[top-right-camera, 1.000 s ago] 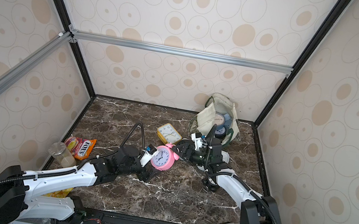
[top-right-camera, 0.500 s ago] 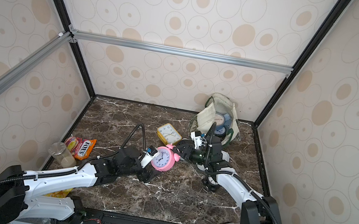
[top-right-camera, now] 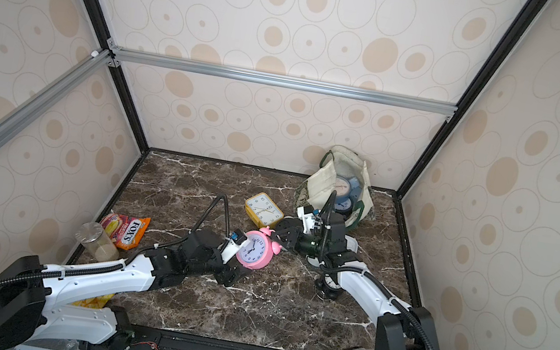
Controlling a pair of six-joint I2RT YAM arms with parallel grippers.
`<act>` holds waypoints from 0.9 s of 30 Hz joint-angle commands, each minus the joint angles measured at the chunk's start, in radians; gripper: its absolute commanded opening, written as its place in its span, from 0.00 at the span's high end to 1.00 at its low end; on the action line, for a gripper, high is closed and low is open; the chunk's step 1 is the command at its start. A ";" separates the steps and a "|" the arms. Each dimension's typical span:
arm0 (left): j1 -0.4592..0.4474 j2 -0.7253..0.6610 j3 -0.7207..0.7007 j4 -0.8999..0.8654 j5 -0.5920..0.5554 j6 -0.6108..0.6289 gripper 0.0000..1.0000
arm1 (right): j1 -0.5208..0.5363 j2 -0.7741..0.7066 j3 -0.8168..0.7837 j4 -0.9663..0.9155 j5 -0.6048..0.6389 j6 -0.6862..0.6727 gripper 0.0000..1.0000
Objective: Put the alarm clock into the canvas bag
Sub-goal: Place the alarm at the canvas bag.
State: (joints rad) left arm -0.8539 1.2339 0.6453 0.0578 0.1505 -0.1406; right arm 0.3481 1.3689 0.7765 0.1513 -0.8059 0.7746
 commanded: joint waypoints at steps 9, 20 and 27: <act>-0.010 0.011 0.028 0.019 0.000 0.015 0.38 | 0.008 0.019 0.026 0.005 -0.011 -0.004 1.00; -0.010 0.004 0.042 0.022 0.017 -0.006 0.02 | -0.019 -0.017 0.045 0.021 -0.004 -0.005 1.00; -0.010 -0.132 0.019 0.099 0.030 -0.063 0.02 | -0.192 -0.107 0.046 0.039 0.057 0.049 1.00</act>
State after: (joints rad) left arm -0.8547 1.1687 0.6456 0.0822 0.1699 -0.1707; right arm 0.2184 1.3315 0.7891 0.1497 -0.7849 0.7845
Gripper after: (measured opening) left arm 0.984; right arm 0.077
